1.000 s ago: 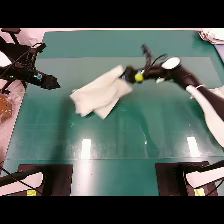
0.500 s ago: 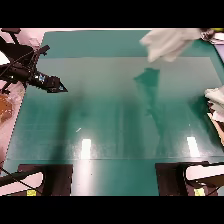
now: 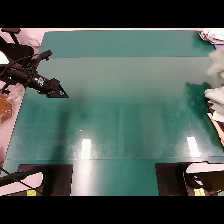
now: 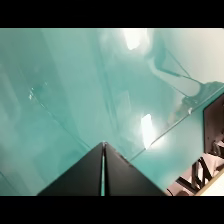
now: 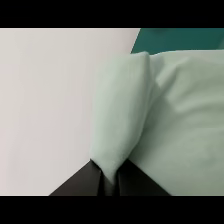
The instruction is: Fold the shirts.
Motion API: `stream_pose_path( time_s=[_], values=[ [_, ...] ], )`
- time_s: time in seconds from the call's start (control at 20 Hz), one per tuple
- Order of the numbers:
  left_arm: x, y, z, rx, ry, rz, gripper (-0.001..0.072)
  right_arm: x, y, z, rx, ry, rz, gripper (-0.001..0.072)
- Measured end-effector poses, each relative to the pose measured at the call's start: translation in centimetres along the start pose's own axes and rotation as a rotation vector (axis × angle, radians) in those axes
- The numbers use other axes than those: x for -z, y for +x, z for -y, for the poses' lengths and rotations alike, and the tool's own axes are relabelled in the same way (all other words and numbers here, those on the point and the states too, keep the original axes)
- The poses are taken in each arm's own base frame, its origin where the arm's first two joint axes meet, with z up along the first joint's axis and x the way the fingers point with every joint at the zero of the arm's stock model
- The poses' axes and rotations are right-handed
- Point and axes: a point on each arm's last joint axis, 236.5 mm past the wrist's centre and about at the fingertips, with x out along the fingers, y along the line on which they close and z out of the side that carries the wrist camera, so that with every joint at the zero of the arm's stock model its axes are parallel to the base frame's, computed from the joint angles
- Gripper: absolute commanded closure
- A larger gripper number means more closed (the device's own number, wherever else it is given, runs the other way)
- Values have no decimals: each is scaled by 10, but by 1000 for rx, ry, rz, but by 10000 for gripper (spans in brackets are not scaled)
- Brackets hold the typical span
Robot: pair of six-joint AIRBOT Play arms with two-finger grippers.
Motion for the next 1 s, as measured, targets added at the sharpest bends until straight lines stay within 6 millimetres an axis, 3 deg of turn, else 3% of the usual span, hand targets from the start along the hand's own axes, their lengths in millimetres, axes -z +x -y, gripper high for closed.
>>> stream_pose_path(
  time_s=[0.2, 0.5, 0.7, 0.8, 1.0],
  values=[
    [5, 3, 6, 10, -5, -27, 680, -18, -5, 6, 9, 69, 51, 695],
    [17, 10, 19, 26, -3, -83, 680, -36, 3, -35, -138, 179, 182, 695],
    [21, 13, 24, 31, 7, -103, 680, -41, 3, -38, -162, 250, 199, 695],
    [22, 13, 26, 32, 8, -108, 680, -39, 2, -20, -93, 263, 176, 695],
    [22, 14, 26, 32, 9, -107, 680, -27, -16, 53, 231, 231, 152, 695]
  ],
)
